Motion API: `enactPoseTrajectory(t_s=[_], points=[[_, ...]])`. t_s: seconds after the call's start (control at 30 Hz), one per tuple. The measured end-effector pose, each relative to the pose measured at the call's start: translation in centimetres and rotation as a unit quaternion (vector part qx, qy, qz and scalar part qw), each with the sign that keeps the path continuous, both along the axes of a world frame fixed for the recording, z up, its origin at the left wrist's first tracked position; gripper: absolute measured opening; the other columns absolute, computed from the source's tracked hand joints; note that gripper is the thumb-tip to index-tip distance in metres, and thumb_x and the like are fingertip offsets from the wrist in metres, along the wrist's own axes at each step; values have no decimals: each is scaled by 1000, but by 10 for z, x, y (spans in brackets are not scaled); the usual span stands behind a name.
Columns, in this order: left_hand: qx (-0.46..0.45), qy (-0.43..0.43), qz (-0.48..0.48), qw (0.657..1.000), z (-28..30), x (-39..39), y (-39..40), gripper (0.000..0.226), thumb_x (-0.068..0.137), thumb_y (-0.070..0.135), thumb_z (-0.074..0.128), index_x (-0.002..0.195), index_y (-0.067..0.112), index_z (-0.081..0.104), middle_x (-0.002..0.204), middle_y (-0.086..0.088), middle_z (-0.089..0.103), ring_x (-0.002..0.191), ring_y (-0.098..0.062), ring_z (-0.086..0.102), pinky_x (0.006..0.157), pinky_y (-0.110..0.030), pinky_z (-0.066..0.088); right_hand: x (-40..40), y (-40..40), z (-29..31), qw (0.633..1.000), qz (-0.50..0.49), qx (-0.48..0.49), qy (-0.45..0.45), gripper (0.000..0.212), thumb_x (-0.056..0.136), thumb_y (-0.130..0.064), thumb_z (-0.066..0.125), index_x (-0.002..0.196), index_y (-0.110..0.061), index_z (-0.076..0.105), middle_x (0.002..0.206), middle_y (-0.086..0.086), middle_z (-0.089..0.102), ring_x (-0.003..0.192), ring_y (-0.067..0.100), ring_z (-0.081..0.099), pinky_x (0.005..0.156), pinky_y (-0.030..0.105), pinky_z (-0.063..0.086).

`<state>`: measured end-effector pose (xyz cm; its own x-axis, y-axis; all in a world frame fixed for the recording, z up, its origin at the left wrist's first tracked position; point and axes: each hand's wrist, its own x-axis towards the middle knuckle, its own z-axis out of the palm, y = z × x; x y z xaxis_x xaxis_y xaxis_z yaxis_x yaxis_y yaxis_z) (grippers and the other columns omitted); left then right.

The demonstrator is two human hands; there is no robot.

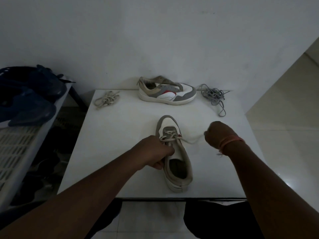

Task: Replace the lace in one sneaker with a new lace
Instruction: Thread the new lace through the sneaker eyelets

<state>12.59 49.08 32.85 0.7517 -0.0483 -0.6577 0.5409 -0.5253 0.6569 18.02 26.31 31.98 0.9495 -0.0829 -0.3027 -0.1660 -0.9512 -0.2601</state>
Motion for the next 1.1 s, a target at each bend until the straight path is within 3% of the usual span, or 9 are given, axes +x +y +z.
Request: enactPoseTrajectory(t_s=[0.1,0.17,0.23,0.43,0.5,0.67,0.8,0.97,1.1], points=[[-3,0,-6,1000,1,3,-1,20,83,24,74,87,6,69,71,-12,72,61,-24,73,67,-41,65,-7,26,9,985,90,145,-13,10,94,-29,66,91,-20,65,93,1,67,89,20,63,77,28,44],[1,-7,-12,1000,1,3,-1,20,82,25,73,87,6,70,68,-11,72,62,-24,74,67,-42,65,-15,49,6,979,126,162,-5,7,94,-29,66,91,-22,66,92,-1,65,87,16,60,75,28,42],[5,-11,-11,1000,0,2,-1,20,81,26,74,86,7,70,68,-11,73,64,-25,75,67,-43,65,-17,57,-3,986,109,125,-3,11,94,-25,65,86,-18,65,91,2,65,87,19,60,74,29,42],[-3,-5,12,1000,-1,3,1,22,82,25,74,89,5,69,67,-12,71,61,-25,73,69,-44,65,-15,11,6,992,-59,-110,-9,22,90,-15,54,107,-9,65,114,16,67,106,36,65,86,37,51],[-7,-3,13,1000,-1,4,1,24,82,25,73,92,4,70,69,-12,71,62,-25,73,69,-44,65,-19,16,3,995,1,-101,2,27,90,-14,53,115,-9,62,120,18,62,105,36,64,86,39,52],[-9,-2,16,1000,-3,5,1,26,80,27,75,95,5,70,70,-12,73,63,-25,74,67,-44,65,-17,46,4,970,214,108,-31,21,98,-23,55,117,-13,58,113,6,55,96,24,59,84,36,50],[-18,5,24,1000,-3,5,2,28,82,25,74,99,4,70,74,-14,73,63,-26,74,68,-44,65,-9,49,2,974,207,81,-51,16,99,-25,56,85,-20,55,86,0,58,85,22,58,74,33,44],[-22,21,28,999,-2,7,3,23,82,21,73,90,1,66,71,-16,71,61,-27,72,70,-45,64,-14,19,-3,992,57,-109,-6,14,93,-13,52,101,-10,63,104,13,68,98,31,65,82,35,50],[-24,18,28,999,-2,5,2,24,83,24,74,89,2,67,72,-15,71,61,-26,72,69,-44,64,-16,16,-4,993,81,-83,18,16,94,-23,56,104,-12,60,109,13,67,96,29,63,85,36,49]])
